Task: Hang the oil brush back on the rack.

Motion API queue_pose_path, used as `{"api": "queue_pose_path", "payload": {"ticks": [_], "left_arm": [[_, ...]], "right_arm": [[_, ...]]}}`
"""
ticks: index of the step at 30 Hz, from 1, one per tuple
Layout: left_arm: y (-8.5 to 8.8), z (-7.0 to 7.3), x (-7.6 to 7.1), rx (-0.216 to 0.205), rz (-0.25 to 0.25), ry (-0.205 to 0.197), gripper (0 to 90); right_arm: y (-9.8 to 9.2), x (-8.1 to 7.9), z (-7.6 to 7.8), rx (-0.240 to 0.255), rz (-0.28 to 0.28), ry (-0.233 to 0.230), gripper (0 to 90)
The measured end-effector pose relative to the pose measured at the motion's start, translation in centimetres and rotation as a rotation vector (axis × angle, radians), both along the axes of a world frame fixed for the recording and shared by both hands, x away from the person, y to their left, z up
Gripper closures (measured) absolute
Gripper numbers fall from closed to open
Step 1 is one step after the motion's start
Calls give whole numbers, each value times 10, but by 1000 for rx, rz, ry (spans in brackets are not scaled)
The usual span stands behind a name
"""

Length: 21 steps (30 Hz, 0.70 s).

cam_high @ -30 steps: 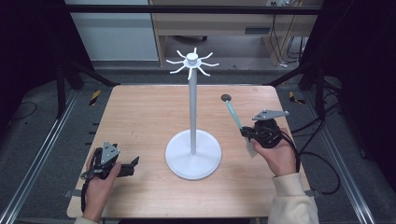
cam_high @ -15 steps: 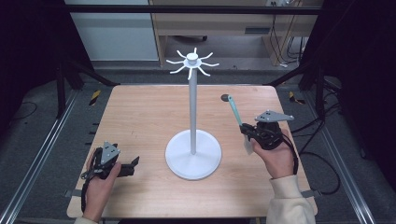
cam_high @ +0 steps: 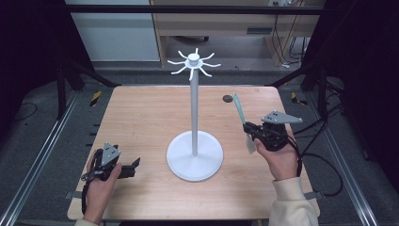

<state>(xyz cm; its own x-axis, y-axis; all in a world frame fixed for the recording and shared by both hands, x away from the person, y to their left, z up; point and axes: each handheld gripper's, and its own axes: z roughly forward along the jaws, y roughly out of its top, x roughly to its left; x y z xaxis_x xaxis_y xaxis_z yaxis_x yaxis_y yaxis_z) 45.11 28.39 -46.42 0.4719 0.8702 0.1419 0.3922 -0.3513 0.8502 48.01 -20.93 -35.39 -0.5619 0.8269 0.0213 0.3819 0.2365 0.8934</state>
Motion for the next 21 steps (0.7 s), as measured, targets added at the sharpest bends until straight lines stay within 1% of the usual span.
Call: {"api": "queue_pose_path", "payload": {"ticks": [5, 15, 21], "left_arm": [[0, 0, 0, 1, -2, 1, 28], [0, 0, 0, 1, -2, 1, 29], [0, 0, 0, 1, -3, 1, 29]], "right_arm": [[2, -5, 6, 27, 21, -47, 823], [8, -15, 21, 61, 41, -104, 823], [15, -22, 30, 70, 59, -136, 823]]}}
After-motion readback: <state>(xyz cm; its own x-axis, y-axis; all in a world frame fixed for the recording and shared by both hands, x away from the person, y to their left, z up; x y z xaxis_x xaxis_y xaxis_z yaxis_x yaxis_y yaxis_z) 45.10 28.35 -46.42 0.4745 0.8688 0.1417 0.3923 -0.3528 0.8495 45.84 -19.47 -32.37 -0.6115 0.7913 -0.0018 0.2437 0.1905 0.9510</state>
